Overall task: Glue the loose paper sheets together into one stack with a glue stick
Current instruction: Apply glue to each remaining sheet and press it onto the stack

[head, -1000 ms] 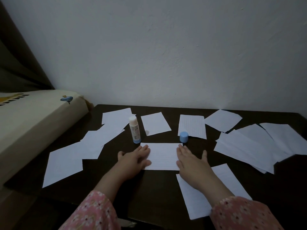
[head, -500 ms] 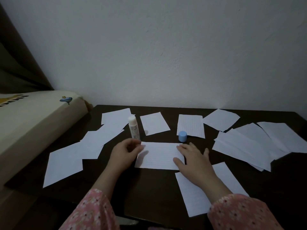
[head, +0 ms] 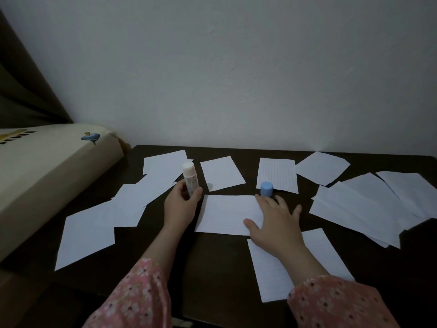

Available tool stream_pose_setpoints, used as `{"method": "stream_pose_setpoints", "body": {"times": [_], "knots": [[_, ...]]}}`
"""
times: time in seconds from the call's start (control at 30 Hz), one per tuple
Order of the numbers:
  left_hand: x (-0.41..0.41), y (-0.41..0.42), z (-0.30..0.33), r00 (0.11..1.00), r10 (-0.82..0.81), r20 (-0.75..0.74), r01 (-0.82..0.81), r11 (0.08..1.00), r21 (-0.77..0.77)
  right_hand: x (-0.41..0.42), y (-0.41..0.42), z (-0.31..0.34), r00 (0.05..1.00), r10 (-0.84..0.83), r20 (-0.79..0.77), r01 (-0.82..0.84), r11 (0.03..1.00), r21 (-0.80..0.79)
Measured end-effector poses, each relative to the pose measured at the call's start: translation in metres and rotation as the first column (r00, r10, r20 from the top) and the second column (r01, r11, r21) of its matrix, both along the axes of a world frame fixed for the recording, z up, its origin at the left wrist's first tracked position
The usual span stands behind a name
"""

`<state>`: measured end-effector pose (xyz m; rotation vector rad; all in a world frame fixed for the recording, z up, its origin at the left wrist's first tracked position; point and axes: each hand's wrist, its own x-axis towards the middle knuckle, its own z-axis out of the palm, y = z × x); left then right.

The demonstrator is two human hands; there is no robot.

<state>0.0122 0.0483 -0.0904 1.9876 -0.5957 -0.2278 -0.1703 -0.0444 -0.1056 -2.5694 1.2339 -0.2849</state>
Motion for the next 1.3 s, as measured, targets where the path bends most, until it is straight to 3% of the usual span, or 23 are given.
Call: {"method": "stream_pose_setpoints", "body": {"times": [0.2, 0.27, 0.47, 0.67, 0.8, 1.03, 1.3], "knots": [[-0.004, 0.005, 0.007, 0.996, -0.013, -0.085, 0.0, 0.988, -0.156, 0.004, 0.0, 0.005, 0.998, -0.013, 0.068, 0.016, 0.999, -0.052], [-0.005, 0.008, 0.009, 0.994, -0.053, -0.094, 0.039, 0.989, -0.146, 0.006, 0.002, 0.01, 0.987, -0.029, 0.156, 0.035, 0.999, -0.038], [-0.024, 0.014, 0.007, 0.968, -0.249, 0.006, 0.247, 0.963, 0.109, -0.01, -0.003, 0.021, 0.81, -0.21, 0.548, 0.14, 0.976, 0.168], [-0.069, 0.012, 0.005, 0.911, -0.404, 0.079, 0.339, 0.845, 0.414, -0.057, -0.016, 0.028, 0.646, -0.311, 0.697, 0.184, 0.95, 0.254], [-0.079, 0.01, 0.008, 0.896, -0.397, 0.199, 0.253, 0.826, 0.504, -0.078, -0.016, 0.027, 0.709, -0.334, 0.621, 0.202, 0.94, 0.275], [-0.058, 0.013, 0.008, 0.944, -0.266, 0.196, 0.138, 0.857, 0.497, -0.08, -0.009, 0.025, 0.917, -0.287, 0.277, 0.231, 0.948, 0.219], [-0.035, 0.017, 0.004, 0.947, -0.235, 0.217, 0.081, 0.832, 0.55, -0.068, -0.008, 0.021, 0.983, -0.185, -0.005, 0.185, 0.98, 0.073]]}}
